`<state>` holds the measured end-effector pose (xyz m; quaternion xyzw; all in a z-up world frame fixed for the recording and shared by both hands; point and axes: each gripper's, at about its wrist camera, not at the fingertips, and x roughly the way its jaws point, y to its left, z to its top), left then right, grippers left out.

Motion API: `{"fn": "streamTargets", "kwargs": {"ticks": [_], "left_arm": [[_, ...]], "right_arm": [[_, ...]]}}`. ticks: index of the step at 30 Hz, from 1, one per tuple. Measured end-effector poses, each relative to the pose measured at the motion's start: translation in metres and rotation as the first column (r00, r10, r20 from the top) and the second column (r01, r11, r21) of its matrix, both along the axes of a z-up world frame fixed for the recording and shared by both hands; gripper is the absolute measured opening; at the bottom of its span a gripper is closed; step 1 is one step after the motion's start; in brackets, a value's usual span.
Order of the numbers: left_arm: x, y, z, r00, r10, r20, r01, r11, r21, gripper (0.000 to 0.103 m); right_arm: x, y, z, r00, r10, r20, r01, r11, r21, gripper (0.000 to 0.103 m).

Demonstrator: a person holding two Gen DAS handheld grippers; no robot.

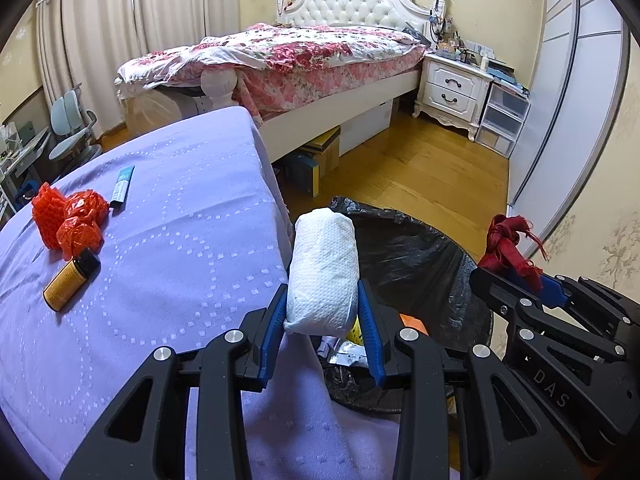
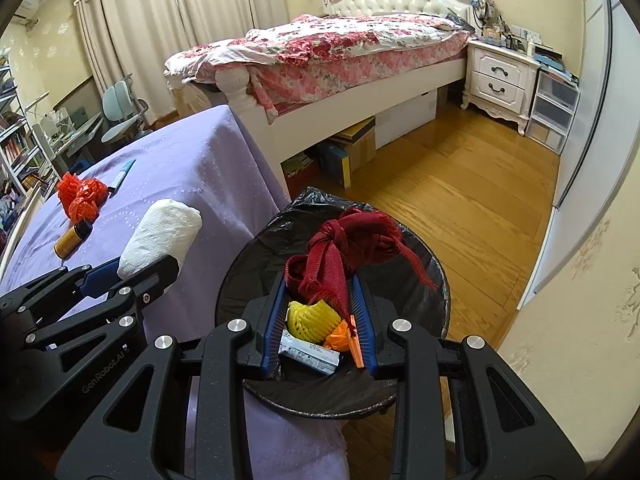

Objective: Collect trash
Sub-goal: 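Carry the white roll and red mesh bag over the bin and release both, then move both open tools back over the table toward the yellow bottle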

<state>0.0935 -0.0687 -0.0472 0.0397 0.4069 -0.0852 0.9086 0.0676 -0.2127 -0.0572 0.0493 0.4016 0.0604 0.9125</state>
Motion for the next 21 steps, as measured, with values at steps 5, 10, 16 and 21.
{"fn": "streamTargets", "kwargs": {"ticks": [5,10,16,21], "left_arm": [[0.002,-0.004,0.001,1.000,-0.006,0.005,0.005,1.000,0.005,0.037],[0.000,-0.004,0.001,1.000,-0.004,0.012,0.004,1.000,0.007,0.053],[-0.001,-0.001,0.005,1.000,0.005,0.026,-0.005,1.000,-0.007,0.071],[-0.002,0.001,0.009,0.999,0.015,0.039,-0.015,1.000,-0.007,0.074]], "right_arm": [[0.002,-0.001,-0.002,1.000,0.003,-0.005,-0.003,1.000,0.001,0.031],[0.005,-0.003,-0.003,1.000,-0.004,-0.011,0.004,1.000,0.003,0.033],[0.008,-0.010,-0.004,0.999,-0.038,-0.011,0.038,0.999,0.002,0.048],[0.007,-0.015,-0.003,0.998,-0.063,-0.006,0.063,0.998,-0.008,0.054]]}}
